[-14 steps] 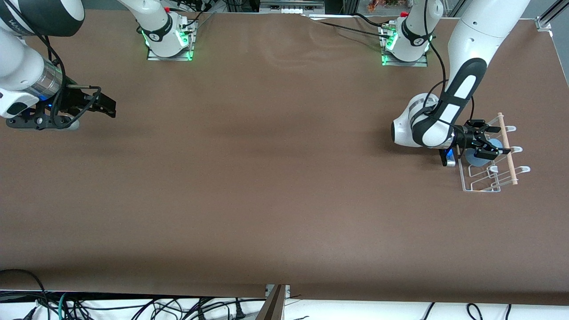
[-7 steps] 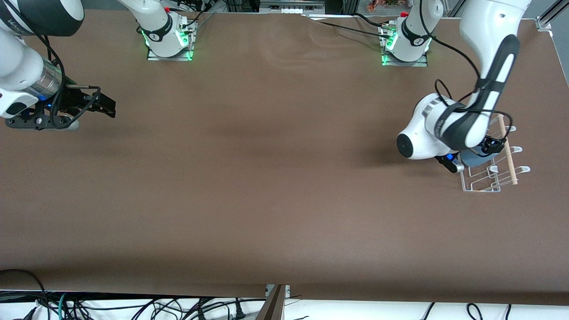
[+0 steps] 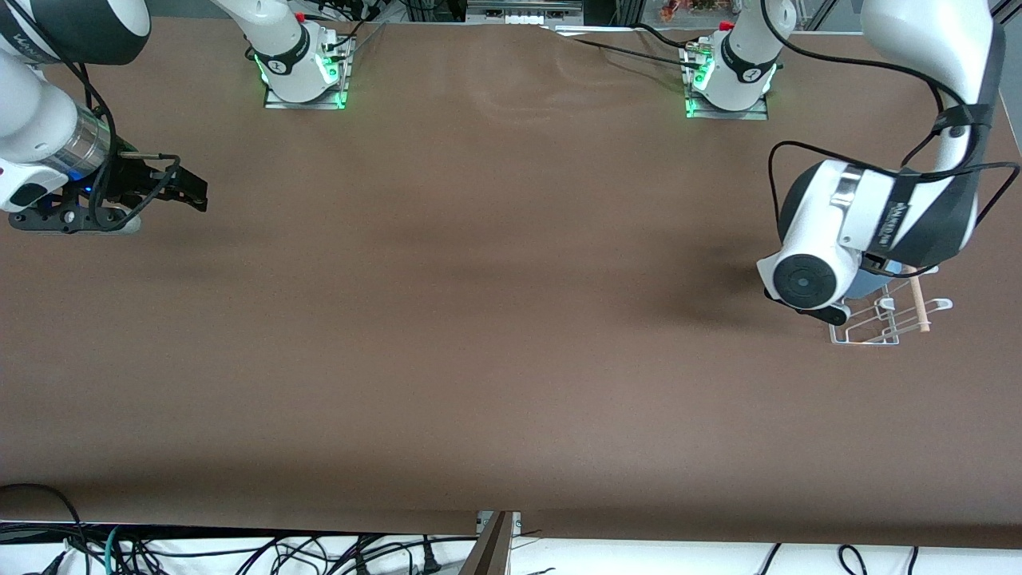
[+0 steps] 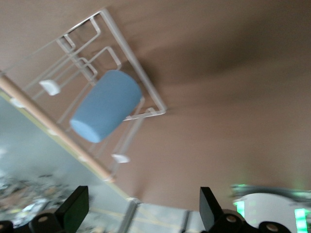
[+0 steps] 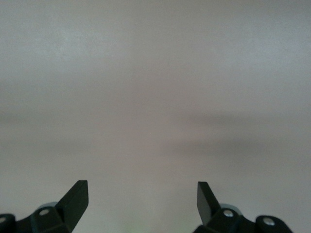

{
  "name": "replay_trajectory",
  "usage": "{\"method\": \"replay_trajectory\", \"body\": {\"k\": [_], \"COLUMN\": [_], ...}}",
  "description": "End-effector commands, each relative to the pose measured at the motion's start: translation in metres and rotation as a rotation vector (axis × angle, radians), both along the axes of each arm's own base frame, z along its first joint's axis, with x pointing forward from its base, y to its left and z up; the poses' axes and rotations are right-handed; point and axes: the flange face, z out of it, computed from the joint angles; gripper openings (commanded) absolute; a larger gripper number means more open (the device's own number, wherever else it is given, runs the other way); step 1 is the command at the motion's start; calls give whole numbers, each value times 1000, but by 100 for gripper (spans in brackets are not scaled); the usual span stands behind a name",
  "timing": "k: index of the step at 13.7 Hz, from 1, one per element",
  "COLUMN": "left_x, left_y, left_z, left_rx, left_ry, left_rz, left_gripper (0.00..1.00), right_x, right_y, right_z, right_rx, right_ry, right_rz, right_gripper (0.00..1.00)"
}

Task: Transfer cup to left arm and place on rack

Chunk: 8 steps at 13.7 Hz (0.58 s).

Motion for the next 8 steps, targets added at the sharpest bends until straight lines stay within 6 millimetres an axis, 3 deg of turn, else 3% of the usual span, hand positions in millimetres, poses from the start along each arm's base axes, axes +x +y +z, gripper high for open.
{"method": "replay_trajectory", "body": {"k": [1, 4, 8], "left_x": [12, 26, 30], "left_y": [-20, -35, -40], "left_z": [39, 81, 160], "left_rx": [-113, -248, -362], "left_ry": [-89, -174, -366], "left_rz": [156, 217, 232], "left_gripper": [100, 100, 100], "right_x": [1, 1, 1], "right_y": [0, 0, 0], "right_z": [4, 5, 4], "right_rx": [-3, -3, -3], "right_ry": [6, 5, 6], "right_rz": [6, 6, 6], "right_gripper": [99, 99, 99]}}
